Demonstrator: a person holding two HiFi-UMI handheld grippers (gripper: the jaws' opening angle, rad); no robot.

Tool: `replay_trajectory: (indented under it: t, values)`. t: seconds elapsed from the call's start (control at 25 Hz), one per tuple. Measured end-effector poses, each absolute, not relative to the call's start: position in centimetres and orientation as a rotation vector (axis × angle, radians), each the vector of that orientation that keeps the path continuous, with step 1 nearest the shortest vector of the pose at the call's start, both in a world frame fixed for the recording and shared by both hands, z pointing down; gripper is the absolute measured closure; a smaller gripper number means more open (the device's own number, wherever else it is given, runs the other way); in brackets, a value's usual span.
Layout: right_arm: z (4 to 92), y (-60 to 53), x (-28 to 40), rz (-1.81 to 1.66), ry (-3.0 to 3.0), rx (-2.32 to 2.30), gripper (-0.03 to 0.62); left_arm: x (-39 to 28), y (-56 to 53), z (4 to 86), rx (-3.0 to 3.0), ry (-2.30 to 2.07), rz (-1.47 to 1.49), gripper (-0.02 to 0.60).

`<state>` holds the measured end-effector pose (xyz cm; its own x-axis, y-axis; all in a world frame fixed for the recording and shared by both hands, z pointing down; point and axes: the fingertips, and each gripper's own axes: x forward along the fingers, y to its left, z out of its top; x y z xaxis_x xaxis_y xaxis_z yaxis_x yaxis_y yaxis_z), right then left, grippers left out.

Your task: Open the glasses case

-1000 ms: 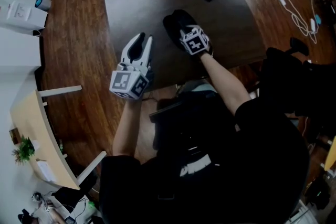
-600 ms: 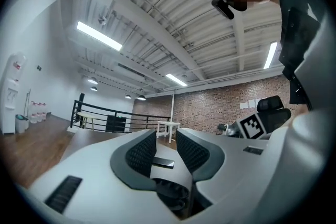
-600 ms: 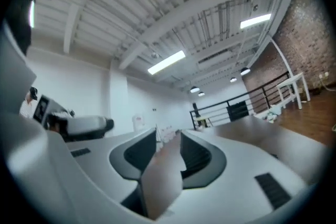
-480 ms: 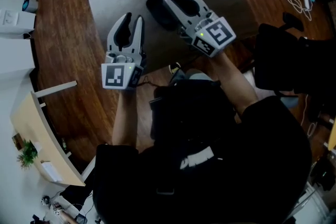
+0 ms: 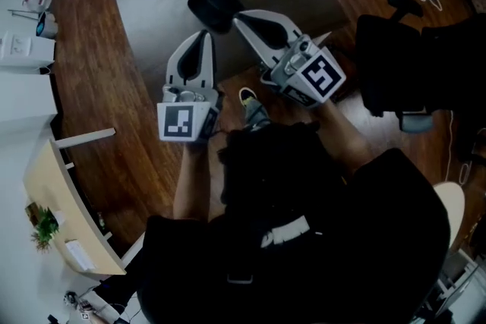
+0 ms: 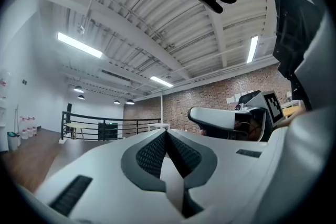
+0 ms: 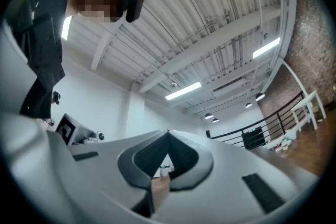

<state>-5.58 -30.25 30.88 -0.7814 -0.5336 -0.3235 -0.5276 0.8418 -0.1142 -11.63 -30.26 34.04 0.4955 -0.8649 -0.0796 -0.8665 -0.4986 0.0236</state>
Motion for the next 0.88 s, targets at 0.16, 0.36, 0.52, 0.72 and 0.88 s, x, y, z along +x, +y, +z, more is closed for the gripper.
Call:
replay_trajectory:
  t: [0.16, 0.36, 0.52, 0.72, 0.88]
  values:
    - [31.6, -23.5, -2.2, -0.036, 2.714, -0.794, 0.592, -8.0, -24.3, 33.8, -2.711, 1.573, 0.167, 0.581]
    - [30.8, -15.0, 2.1, -0.108, 2.663, -0.832, 0.592, -4.5, -15.5, 32.6, -2.694, 1.580, 0.132, 0.581]
    - [29.7, -10.2, 4.5, -0.105, 2.627, -0.876, 0.591, -3.0, -10.5, 32.0, -2.684, 1.602, 0.102, 0.581]
    - [28.2, -6.6, 7.0, -0.093, 2.597, -0.890, 0.591, -0.9, -6.8, 30.6, -2.632, 1.627, 0.020, 0.581]
    - [27.0, -6.1, 6.4, -0.046, 2.626, -0.894, 0.591, -0.1, -6.2, 28.0, -2.631, 1.591, 0.108, 0.581]
